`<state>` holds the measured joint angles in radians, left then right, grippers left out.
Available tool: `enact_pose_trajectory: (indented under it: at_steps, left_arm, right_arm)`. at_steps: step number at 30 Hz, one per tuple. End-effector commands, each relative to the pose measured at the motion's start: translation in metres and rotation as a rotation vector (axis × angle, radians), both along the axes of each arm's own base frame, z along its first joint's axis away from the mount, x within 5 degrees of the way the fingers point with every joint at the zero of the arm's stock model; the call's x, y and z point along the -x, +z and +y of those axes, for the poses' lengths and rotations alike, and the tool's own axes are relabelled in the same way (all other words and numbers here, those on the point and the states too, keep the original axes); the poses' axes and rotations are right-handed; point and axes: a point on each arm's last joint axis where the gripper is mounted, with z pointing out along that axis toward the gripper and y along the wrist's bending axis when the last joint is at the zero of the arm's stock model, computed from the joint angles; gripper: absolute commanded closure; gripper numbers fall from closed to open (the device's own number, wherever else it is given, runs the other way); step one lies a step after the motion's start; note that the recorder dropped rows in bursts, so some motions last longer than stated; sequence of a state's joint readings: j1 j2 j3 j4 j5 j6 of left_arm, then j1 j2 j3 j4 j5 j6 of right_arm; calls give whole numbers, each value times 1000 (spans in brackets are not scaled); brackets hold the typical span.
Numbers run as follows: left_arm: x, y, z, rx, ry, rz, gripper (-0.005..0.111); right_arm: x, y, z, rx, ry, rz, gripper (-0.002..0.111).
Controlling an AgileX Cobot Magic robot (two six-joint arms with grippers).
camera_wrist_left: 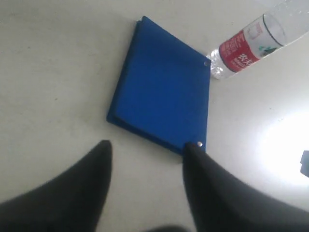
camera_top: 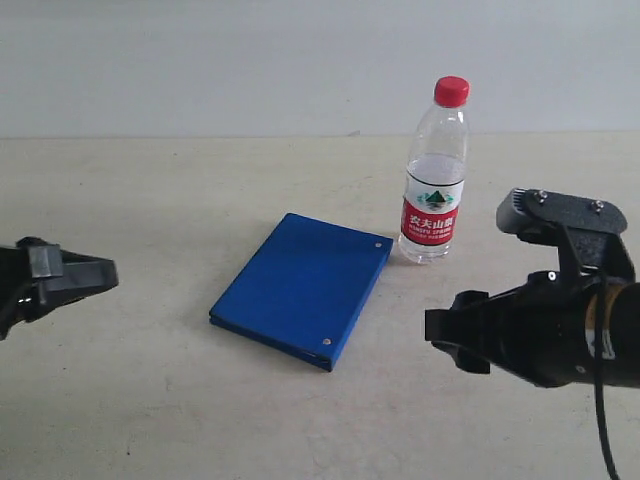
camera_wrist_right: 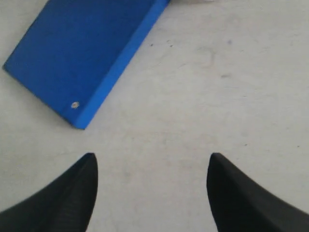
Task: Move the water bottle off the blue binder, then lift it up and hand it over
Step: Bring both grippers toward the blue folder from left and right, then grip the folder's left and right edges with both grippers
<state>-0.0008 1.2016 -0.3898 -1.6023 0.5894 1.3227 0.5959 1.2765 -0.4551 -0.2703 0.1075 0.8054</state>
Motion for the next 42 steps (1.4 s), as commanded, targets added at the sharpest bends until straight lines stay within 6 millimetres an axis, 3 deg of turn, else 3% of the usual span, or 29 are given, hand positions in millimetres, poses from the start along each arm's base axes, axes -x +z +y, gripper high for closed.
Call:
enact_pose_trajectory:
  at_steps: [1, 6, 12, 19, 23, 29, 33, 38, 42]
  left_arm:
    - [-36, -13, -12, 101, -112, 5, 39]
    - [-75, -26, -20, 198, -186, 50, 40]
    - [-111, -49, -23, 233, -203, 95, 41]
    - [-137, -76, -24, 223, -221, 119, 41]
    - [-151, -103, -26, 246, -230, 166, 41]
    - [-163, -129, -30, 320, -259, 211, 41]
    - [-158, -138, -41, 289, -314, 241, 41]
    - [-154, -137, -66, 265, -405, 249, 41]
    - [-153, -135, -70, 279, -423, 266, 41]
  right_arm:
    - [-22, 1, -1, 33, -25, -4, 49]
    - [-49, -1, 18, 38, 57, -77, 49]
    - [-74, -22, 37, -6, 79, -97, 49]
    - [-86, -56, 44, -30, -12, 35, 49]
    - [-87, -61, 46, -11, 38, 20, 49]
    - [-89, -58, 49, -64, 31, -9, 49]
    - [-90, -52, 56, -164, 46, -39, 49]
    - [-88, -51, 61, -253, 32, 4, 49]
    - [-88, -51, 61, -260, 24, 10, 49]
